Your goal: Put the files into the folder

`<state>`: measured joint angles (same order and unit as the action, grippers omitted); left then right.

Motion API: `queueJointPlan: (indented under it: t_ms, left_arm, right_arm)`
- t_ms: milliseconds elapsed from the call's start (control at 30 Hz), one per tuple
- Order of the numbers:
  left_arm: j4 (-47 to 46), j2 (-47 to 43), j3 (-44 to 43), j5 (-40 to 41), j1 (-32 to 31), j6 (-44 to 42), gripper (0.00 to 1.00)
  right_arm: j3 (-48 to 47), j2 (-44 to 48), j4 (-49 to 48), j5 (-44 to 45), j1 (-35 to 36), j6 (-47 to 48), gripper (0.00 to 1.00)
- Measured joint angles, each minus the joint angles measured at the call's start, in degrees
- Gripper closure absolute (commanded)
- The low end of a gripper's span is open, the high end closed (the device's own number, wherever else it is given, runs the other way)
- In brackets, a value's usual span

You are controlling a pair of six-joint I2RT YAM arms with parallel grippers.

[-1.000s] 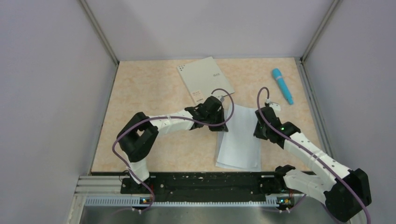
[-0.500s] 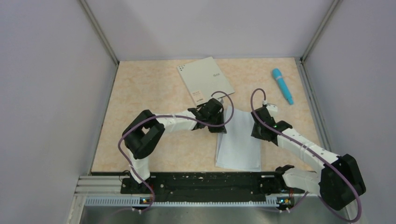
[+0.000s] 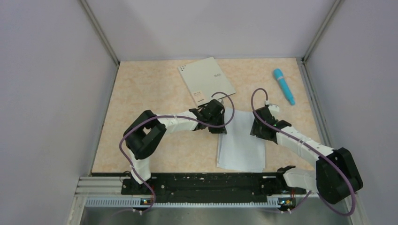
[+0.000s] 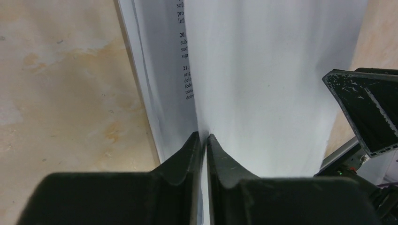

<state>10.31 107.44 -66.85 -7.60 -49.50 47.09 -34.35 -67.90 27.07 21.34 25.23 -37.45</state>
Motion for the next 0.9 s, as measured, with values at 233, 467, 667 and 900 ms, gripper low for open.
queueJointPlan:
  t_ms: [233,467,667,900]
  left_arm:
    - [0.76,-0.04,0.00,0.00,0.00,-0.59,0.44]
    - [5.57,-3.63,0.00,2.51,0.68,-2.54,0.28]
    - [6.14,-5.16,0.00,-1.95,3.87,-6.23,0.25]
    - [6.34,-1.97,0.00,-7.21,4.00,-8.37,0.23]
  right_arm:
    - [0.37,-0.55,-1.16,0.00,-1.09,0.59,0.19]
    - [2.16,-0.52,-3.28,-2.67,-4.55,1.40,0.06]
    - [3.19,-0.50,-4.44,-6.23,-6.27,1.44,0.05]
    - [3.21,-0.46,-4.96,-7.78,-6.27,1.42,0.05]
